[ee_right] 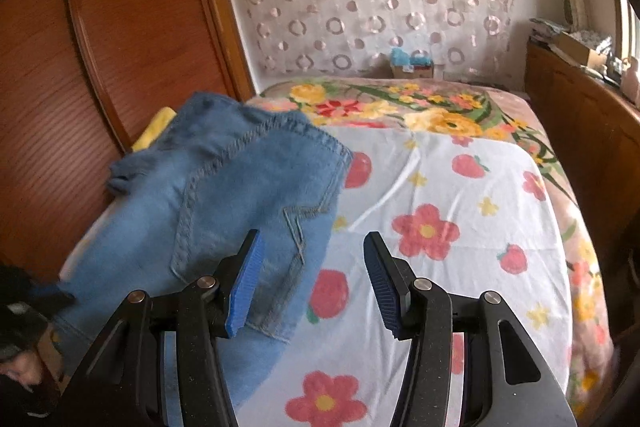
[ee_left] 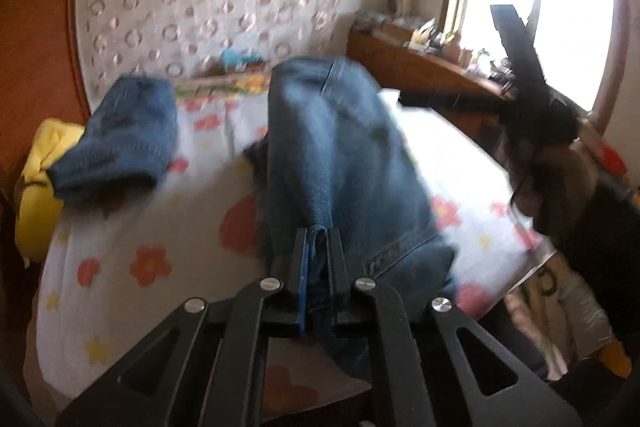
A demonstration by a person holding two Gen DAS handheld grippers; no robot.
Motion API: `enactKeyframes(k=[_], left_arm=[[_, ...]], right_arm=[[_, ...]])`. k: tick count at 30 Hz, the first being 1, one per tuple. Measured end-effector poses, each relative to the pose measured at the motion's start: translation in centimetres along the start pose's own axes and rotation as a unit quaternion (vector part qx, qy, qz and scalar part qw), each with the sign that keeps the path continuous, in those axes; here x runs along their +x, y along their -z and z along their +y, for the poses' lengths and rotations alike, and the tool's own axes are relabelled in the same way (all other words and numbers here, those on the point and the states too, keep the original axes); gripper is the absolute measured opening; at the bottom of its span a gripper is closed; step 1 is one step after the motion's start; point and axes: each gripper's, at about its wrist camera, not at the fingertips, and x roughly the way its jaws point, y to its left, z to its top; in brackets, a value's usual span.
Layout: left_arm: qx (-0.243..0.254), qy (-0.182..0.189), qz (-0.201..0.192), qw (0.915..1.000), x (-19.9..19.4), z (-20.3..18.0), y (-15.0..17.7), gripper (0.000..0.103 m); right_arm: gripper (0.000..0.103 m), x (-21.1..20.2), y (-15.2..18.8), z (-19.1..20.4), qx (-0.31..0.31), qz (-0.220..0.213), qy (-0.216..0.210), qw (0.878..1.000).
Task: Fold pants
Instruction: 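Close the left gripper on the edge of the folded blue jeans, then close the right gripper on the jeans while the left gripper holds them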
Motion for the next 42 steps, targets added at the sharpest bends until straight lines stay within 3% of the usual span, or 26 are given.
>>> enactKeyframes(k=[7,11,15,24,29,36,42], left_arm=[[-0.002,-0.007,0.018,0.9998,1.9,0.4,1.3,0.005],[-0.005,-0.005,0.022,0.9997,2.2,0.6,1.6,0.005],[-0.006,-0.006,0.023,0.9997,2.5,0.6,1.9,0.006],[-0.025,0.002,0.016,0.9996,2.3,0.8,1.7,0.010],[-0.039,0.003,0.016,0.9991,2.1,1.3,1.0,0.030],[-0.043,0.022,-0.019,0.9987,0.5,1.4,-1.2,0.034],[-0.034,0.017,-0.002,0.9993,2.4,1.2,-2.4,0.035]], right_arm=[[0.053,4.3,-1.4,1.1,-0.011,0.035,-0.007,0.999],[0.069,7.4,-1.3,0.2,0.001,0.063,0.008,0.998],[0.071,9.9,-0.3,-0.7,0.016,0.093,-0.004,0.996],[0.071,10.5,0.8,-0.9,0.025,0.099,-0.018,0.995],[0.071,10.7,0.9,-1.3,0.031,0.101,-0.024,0.994],[0.072,10.8,1.1,-1.2,0.024,0.106,-0.020,0.994],[0.072,10.9,1.1,-1.2,0.024,0.108,-0.021,0.994]])
